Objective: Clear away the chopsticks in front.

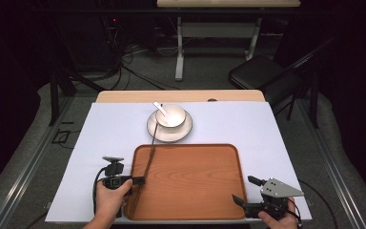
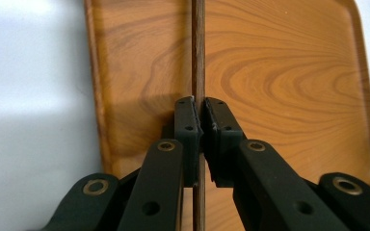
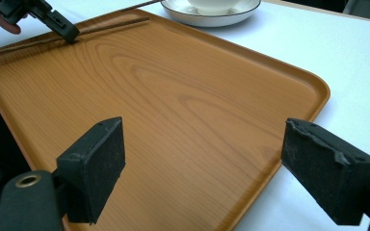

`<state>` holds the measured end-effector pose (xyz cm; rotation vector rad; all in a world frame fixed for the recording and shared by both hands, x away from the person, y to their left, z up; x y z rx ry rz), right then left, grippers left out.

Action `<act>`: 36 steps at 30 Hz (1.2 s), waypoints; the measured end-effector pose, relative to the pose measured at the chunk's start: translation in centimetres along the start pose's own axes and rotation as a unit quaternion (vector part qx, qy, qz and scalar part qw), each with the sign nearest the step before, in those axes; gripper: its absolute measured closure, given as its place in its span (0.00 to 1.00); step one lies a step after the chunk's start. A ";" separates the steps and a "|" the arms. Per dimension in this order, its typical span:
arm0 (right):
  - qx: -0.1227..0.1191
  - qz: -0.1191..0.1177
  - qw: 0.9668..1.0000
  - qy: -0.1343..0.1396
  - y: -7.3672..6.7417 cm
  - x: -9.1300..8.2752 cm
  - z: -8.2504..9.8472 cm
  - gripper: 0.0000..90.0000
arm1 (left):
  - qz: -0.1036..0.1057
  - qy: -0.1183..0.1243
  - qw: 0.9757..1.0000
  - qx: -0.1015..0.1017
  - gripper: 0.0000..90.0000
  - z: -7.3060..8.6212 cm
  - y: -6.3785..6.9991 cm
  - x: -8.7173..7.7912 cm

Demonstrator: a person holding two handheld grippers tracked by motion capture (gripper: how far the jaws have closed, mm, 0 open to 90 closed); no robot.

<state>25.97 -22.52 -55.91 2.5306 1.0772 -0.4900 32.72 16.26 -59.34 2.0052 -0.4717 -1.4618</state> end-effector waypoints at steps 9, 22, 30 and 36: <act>0.000 0.000 1.000 0.000 0.0 0.0 0.0 0.17 | -0.002 0.010 1.000 0.002 0.94 -0.2 0.6 0.7; -0.003 -0.002 1.000 0.000 -0.1 0.0 0.0 0.17 | -0.011 0.018 1.000 0.015 0.92 -0.1 0.9 0.9; -0.002 -0.002 1.000 -0.001 0.0 0.0 0.0 0.17 | -0.001 0.016 1.000 0.014 0.87 -0.1 1.1 0.8; -0.001 -0.002 1.000 -0.001 0.0 0.0 0.0 0.17 | -0.001 0.024 0.999 0.031 0.76 -1.0 1.6 -0.2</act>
Point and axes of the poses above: each handheld gripper's, and its own axes: x roughly forward along the jaws, z roughly out of its underside, y roughly to its right, the point moved 6 cm from there along x, roughly forward along the jaws, and after that the axes turned 13 degrees about -x, right-handed, at the moved point
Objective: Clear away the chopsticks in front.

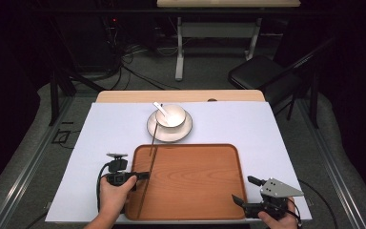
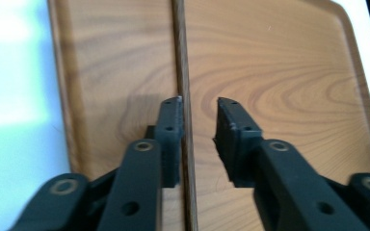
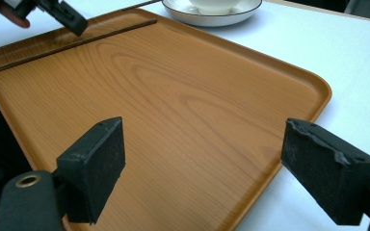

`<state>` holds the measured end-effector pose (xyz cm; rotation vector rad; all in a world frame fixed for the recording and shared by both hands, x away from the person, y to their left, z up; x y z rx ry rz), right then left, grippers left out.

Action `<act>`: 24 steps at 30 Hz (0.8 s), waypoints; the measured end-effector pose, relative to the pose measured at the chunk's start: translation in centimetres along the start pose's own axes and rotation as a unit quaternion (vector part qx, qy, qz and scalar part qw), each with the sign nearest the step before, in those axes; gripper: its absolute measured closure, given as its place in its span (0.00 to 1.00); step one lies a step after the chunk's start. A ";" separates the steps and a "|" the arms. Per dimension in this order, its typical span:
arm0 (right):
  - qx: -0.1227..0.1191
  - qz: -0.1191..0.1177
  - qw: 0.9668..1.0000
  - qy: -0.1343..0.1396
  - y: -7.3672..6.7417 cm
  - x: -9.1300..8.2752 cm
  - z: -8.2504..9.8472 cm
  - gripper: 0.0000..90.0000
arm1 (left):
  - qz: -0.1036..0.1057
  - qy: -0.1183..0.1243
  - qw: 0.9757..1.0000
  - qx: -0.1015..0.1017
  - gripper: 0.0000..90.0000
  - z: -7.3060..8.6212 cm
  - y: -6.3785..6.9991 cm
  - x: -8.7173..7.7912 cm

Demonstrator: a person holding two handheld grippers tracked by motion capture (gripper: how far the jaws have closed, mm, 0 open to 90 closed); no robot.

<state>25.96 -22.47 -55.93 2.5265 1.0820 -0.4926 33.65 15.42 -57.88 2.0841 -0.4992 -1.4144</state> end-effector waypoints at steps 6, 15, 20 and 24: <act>0.000 0.000 1.000 0.000 0.0 0.0 0.0 0.17 | -0.006 0.008 0.999 0.032 0.58 -1.7 0.7 -1.0; 0.001 -0.001 1.000 0.000 0.0 0.0 0.0 0.17 | -0.023 0.026 0.999 0.035 0.55 -4.4 0.9 -2.0; 0.002 -0.001 1.000 0.000 0.0 0.0 0.0 0.17 | -0.034 0.029 0.998 0.038 0.50 -6.0 1.1 -2.2; 0.002 -0.001 1.000 -0.001 0.0 0.0 0.0 0.17 | -0.050 0.029 0.997 0.060 0.47 -7.2 1.4 -2.2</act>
Point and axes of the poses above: each handheld gripper's, and its own axes: x roughly forward along the jaws, z roughly out of its underside, y roughly to its right, the point moved 6 cm from there along x, roughly forward along the jaws, and after that the axes turned 13 degrees about -x, right-handed, at the moved point
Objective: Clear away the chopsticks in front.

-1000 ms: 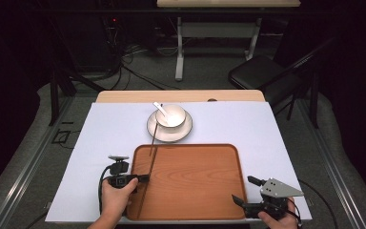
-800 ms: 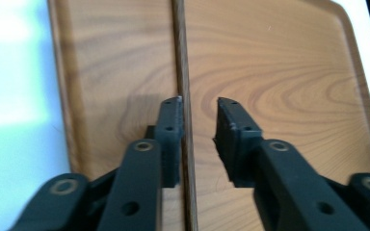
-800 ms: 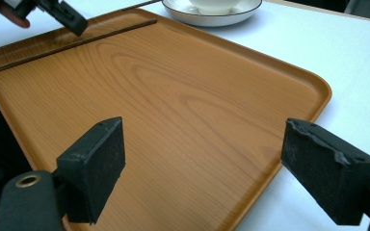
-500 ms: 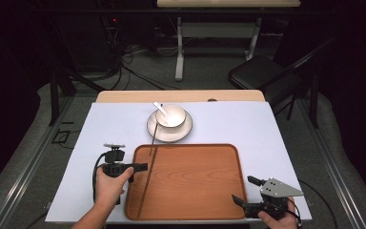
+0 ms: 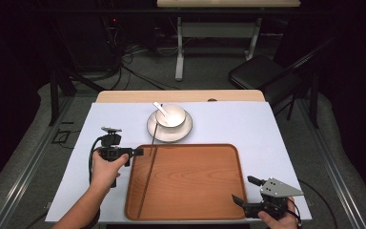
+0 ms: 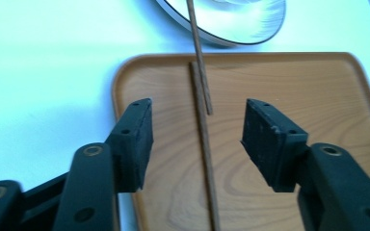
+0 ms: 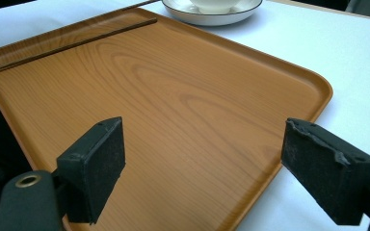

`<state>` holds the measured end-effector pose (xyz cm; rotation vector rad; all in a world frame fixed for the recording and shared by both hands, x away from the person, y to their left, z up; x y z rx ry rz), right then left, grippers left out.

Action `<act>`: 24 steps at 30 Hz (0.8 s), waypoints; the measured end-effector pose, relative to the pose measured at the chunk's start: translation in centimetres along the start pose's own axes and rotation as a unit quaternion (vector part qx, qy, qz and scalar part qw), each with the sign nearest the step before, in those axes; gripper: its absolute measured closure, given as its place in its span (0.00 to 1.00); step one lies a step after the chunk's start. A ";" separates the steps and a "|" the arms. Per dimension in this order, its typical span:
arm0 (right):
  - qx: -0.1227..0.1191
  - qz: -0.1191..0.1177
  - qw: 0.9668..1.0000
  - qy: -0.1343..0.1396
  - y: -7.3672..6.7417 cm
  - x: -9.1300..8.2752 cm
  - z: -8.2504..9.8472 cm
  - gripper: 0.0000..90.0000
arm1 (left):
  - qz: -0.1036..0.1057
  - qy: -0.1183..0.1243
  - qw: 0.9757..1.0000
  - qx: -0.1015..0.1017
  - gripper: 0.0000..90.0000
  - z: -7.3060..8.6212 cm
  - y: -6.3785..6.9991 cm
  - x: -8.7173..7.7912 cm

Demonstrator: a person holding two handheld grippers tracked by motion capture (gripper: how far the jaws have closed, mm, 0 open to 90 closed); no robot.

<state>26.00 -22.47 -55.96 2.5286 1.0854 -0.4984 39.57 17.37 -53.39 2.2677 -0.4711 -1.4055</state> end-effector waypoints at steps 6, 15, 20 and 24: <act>0.000 0.000 1.000 0.000 0.0 0.0 0.0 0.17 | -0.023 -0.008 0.999 0.029 0.48 -1.2 0.4 0.6; -0.001 0.000 1.000 0.001 0.0 0.0 0.0 0.17 | -0.060 0.010 0.996 0.066 0.53 -2.9 0.3 2.0; -0.002 -0.001 1.000 0.001 0.0 0.0 0.0 0.17 | -0.077 0.011 0.994 0.076 0.51 -3.7 0.3 2.4; -0.003 0.000 1.000 0.002 0.0 0.0 0.0 0.17 | -0.089 0.018 0.993 0.079 0.54 -4.5 0.3 2.6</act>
Point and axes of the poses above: each handheld gripper's, and its own axes: x roughly forward along the jaws, z roughly out of its underside, y roughly to its right, the point moved 6 cm from there along x, roughly forward along the jaws, and after that the axes turned 13 degrees about -x, right-handed, at the moved point
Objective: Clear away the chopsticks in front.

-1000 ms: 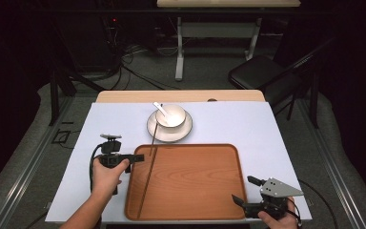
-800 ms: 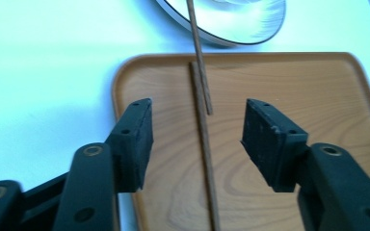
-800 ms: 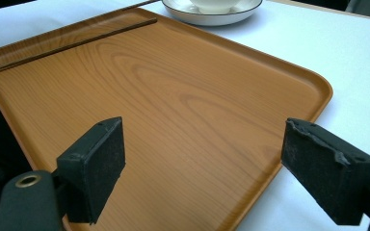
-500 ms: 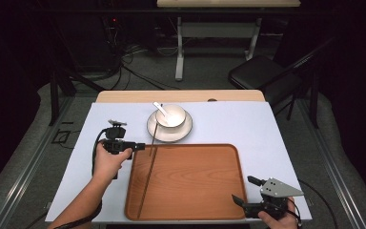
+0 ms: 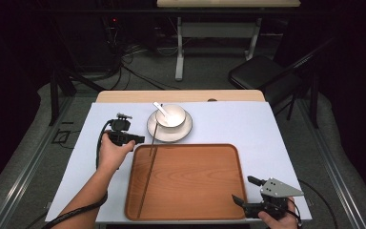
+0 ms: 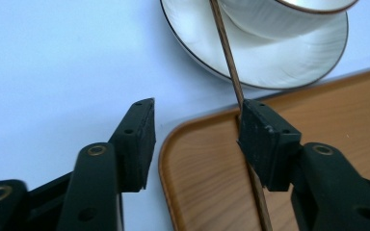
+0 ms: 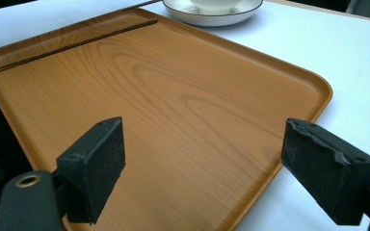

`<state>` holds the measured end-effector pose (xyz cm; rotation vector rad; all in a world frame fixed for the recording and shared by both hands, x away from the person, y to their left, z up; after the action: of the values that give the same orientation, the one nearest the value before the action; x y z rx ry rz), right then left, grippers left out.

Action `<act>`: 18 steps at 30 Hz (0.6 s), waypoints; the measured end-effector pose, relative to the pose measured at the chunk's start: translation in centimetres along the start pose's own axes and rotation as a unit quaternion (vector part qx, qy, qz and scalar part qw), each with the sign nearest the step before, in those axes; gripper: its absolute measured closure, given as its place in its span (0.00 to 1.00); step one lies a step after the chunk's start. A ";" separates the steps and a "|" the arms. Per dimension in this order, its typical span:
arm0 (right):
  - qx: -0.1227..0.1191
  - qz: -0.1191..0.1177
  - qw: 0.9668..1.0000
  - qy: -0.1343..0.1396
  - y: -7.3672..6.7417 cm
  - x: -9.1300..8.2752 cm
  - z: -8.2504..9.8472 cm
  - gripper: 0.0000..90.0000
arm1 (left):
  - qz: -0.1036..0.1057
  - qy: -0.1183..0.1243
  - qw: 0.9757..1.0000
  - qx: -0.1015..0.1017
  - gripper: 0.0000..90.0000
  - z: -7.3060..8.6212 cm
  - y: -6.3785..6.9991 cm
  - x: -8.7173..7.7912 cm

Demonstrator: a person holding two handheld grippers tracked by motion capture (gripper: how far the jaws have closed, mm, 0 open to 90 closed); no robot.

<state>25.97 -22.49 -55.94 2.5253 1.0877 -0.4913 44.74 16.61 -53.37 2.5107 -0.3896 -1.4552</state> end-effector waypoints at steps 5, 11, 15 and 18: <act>0.000 0.000 1.000 0.000 0.0 0.0 0.0 0.17 | -0.005 0.009 1.000 0.002 0.57 -0.8 0.1 0.3; 0.001 -0.001 1.000 0.000 0.0 0.0 0.0 0.17 | -0.009 0.005 1.000 0.010 0.57 -1.6 0.3 0.7; 0.000 -0.001 1.000 0.000 0.0 0.0 0.0 0.17 | -0.010 0.005 1.000 0.006 0.57 -2.1 0.6 0.9; 0.000 -0.001 1.000 0.000 0.0 0.0 0.0 0.17 | -0.005 0.002 1.000 0.005 0.61 -2.4 0.8 1.1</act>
<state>25.98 -22.49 -55.96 2.5238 1.0902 -0.4927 47.25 15.63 -52.80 2.5272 -0.3842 -1.4549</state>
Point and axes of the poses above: each handheld gripper's, and its own axes: x roughly forward along the jaws, z roughly out of its underside, y roughly to its right, the point moved 6 cm from there along x, roughly forward along the jaws, and after that the axes turned 13 degrees about -x, right-handed, at the moved point
